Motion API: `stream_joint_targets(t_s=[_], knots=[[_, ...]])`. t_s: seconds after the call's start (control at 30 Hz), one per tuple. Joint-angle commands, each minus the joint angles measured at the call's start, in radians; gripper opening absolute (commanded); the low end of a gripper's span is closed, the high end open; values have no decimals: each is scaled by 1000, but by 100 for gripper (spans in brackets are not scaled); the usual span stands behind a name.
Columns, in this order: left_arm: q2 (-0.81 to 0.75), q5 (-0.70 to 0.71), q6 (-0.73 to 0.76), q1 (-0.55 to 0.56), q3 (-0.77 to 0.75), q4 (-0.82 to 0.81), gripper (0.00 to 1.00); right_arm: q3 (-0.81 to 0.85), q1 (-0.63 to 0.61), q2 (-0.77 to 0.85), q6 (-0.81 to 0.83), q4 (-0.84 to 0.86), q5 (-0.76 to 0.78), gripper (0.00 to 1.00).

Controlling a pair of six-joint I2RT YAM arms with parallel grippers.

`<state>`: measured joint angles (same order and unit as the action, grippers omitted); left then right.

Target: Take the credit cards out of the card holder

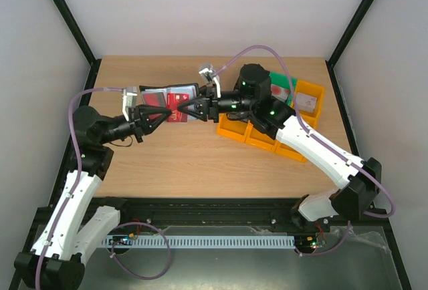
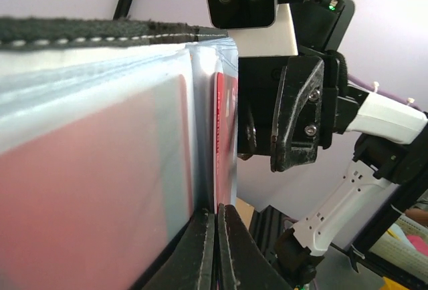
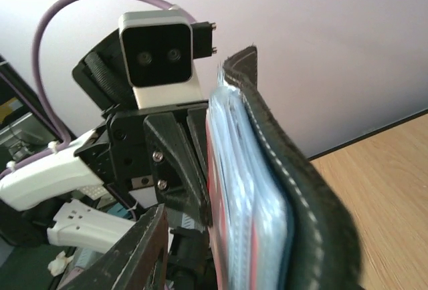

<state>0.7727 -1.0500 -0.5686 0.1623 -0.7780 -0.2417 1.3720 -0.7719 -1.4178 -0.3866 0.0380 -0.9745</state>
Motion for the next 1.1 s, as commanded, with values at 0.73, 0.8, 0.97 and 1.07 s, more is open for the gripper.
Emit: stream_joint_targets(t_s=[0.73, 0.8, 0.97, 1.07], knots=[[7, 73, -216, -27, 44, -199, 11, -13, 52, 36, -40, 49, -224, 2], [13, 57, -205, -17, 48, -219, 12, -4, 51, 30, -41, 50, -222, 2], [21, 71, -112, -4, 15, -123, 4, 17, 52, 15, -41, 53, -231, 2], [23, 83, -75, 6, 9, -90, 4, 26, 51, 9, -47, 59, -242, 2]])
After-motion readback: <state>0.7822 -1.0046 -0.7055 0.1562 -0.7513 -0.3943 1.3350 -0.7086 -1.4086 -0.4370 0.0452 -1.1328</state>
